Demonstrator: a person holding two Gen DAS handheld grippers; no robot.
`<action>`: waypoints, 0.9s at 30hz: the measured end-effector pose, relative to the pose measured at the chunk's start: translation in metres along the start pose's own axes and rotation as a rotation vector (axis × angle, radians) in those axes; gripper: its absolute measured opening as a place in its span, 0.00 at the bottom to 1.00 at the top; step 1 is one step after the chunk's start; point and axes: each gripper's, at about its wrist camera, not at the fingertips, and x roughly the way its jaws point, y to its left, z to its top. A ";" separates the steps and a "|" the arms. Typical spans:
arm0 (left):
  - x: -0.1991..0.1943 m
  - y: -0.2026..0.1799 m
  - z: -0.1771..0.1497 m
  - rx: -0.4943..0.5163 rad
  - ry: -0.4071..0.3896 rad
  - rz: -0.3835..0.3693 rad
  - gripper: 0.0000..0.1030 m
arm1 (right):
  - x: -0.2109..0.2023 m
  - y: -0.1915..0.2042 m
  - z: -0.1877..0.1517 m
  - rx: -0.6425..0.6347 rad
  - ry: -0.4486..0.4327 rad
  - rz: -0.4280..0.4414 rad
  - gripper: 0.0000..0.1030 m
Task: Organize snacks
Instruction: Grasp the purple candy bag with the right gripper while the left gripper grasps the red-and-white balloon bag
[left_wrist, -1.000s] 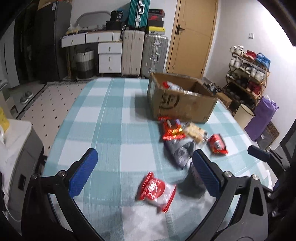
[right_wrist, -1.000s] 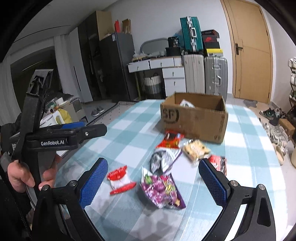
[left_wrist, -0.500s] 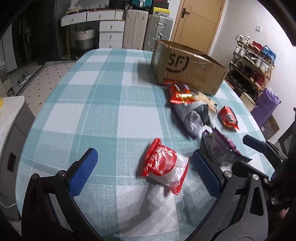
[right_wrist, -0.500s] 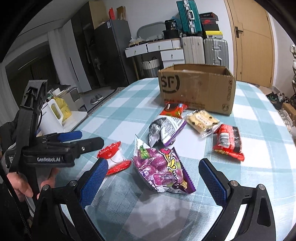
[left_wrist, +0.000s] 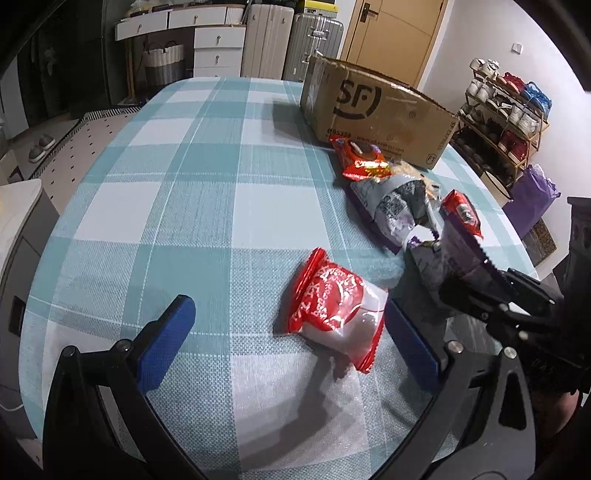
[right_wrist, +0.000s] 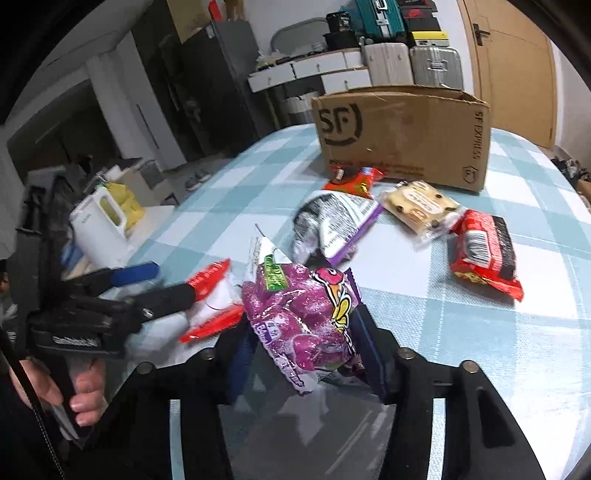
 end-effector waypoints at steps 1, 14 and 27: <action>0.001 0.001 0.000 -0.007 0.006 -0.007 0.99 | -0.001 -0.001 -0.001 0.006 -0.003 0.003 0.43; 0.004 -0.001 -0.003 0.000 0.030 -0.020 0.99 | -0.018 -0.007 -0.004 0.051 -0.054 0.019 0.35; 0.019 -0.017 -0.003 0.057 0.066 0.001 0.99 | -0.033 -0.013 -0.011 0.080 -0.083 0.009 0.35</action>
